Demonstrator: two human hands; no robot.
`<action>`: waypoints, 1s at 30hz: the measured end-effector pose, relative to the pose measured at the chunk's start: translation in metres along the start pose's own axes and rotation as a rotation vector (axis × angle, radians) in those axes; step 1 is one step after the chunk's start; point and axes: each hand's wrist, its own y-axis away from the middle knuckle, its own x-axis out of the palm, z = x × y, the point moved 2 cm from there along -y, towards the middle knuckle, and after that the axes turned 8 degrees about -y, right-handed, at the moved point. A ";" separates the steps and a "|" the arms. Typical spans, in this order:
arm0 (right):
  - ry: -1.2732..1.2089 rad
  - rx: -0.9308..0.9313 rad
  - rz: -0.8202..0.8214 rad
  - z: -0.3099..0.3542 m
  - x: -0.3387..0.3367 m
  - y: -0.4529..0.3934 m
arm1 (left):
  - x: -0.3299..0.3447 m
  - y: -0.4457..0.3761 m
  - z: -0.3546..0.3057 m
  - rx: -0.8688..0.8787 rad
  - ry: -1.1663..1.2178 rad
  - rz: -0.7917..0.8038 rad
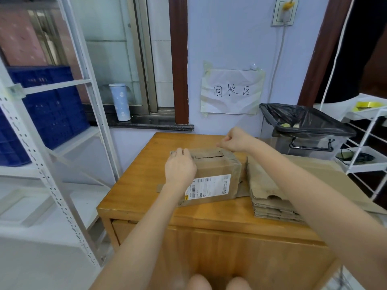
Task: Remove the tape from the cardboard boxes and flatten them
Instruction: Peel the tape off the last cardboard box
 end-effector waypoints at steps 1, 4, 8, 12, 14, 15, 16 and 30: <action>-0.007 -0.008 0.013 -0.002 0.001 0.001 | 0.000 0.000 0.000 0.001 -0.002 -0.006; 0.009 -0.003 0.038 -0.005 0.002 0.003 | -0.001 0.001 0.000 -0.008 -0.001 0.003; 0.083 0.019 -0.054 -0.005 -0.006 0.001 | 0.000 0.001 0.000 -0.008 -0.005 0.014; 0.075 0.067 -0.106 -0.009 -0.019 -0.001 | -0.002 0.001 0.001 -0.017 -0.001 0.018; 0.049 0.096 -0.071 -0.014 -0.021 -0.002 | -0.003 0.002 0.001 -0.014 -0.003 0.015; -0.001 0.105 -0.044 -0.017 -0.020 -0.002 | -0.004 0.002 0.001 -0.014 -0.005 0.017; -0.061 0.107 -0.019 -0.018 -0.018 -0.001 | -0.004 0.002 0.001 -0.016 -0.005 0.020; -0.071 0.010 0.024 -0.016 -0.007 -0.004 | -0.006 0.000 0.002 -0.005 -0.010 0.029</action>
